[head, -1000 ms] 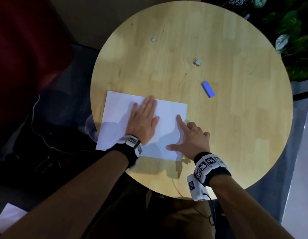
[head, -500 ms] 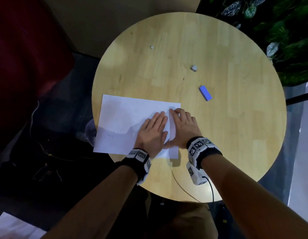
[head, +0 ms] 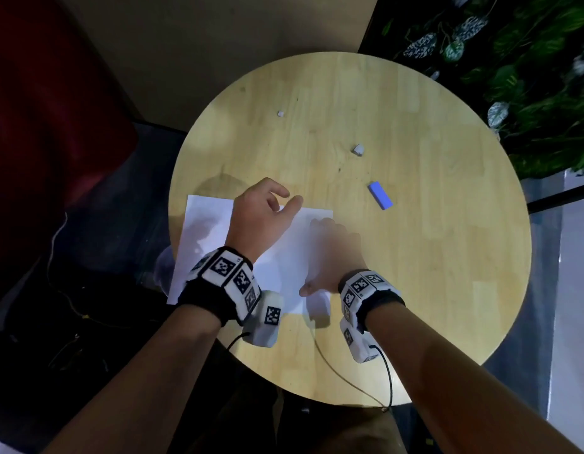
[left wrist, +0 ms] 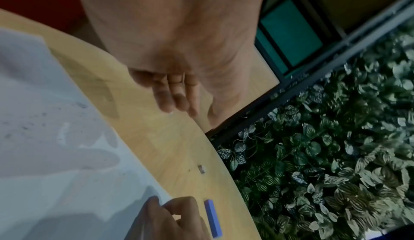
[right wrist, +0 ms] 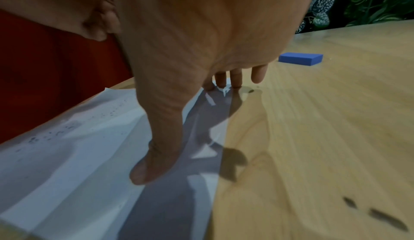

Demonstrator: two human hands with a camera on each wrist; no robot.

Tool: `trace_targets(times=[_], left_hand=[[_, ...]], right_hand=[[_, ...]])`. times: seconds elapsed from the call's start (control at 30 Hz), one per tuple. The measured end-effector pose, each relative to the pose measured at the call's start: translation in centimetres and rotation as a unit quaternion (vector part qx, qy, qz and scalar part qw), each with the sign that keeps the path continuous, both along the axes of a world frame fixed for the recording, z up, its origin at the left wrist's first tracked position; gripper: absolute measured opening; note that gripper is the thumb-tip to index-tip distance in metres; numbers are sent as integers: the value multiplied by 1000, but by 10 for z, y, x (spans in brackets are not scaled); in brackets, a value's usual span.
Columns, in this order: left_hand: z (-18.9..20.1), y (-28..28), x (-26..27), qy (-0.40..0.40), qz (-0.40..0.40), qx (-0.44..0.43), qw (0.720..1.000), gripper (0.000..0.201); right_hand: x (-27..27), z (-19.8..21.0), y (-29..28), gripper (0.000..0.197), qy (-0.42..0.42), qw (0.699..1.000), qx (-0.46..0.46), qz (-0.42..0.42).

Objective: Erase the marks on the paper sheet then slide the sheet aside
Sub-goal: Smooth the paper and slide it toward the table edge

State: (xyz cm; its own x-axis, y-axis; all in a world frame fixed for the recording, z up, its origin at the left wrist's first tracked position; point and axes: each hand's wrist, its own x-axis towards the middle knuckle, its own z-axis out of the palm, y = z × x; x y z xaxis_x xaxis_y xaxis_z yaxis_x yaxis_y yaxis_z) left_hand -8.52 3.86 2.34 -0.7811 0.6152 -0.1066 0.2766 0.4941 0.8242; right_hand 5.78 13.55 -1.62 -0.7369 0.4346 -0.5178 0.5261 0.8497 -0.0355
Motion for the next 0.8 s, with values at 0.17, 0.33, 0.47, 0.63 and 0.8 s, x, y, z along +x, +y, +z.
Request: trace_targets(times=[0.17, 0.33, 0.47, 0.63, 0.8], left_hand=[[-49, -7, 21, 179, -273, -220, 919, 39], [-97, -52, 45, 220, -327, -194, 898, 60], [-108, -77, 22, 247, -115, -244, 931, 61], [-98, -48, 51, 242, -264, -132, 925, 59], [-105, -66, 29, 263, -182, -210, 924, 55]], right_hand=[[-1, 0, 0, 141, 3, 1000, -8, -3], [4, 0, 1, 140, 10, 1000, -16, -15], [4, 0, 1, 140, 14, 999, -22, -22], [1, 1, 0, 140, 9, 1000, -8, -10], [5, 0, 1, 141, 13, 999, -24, -27]])
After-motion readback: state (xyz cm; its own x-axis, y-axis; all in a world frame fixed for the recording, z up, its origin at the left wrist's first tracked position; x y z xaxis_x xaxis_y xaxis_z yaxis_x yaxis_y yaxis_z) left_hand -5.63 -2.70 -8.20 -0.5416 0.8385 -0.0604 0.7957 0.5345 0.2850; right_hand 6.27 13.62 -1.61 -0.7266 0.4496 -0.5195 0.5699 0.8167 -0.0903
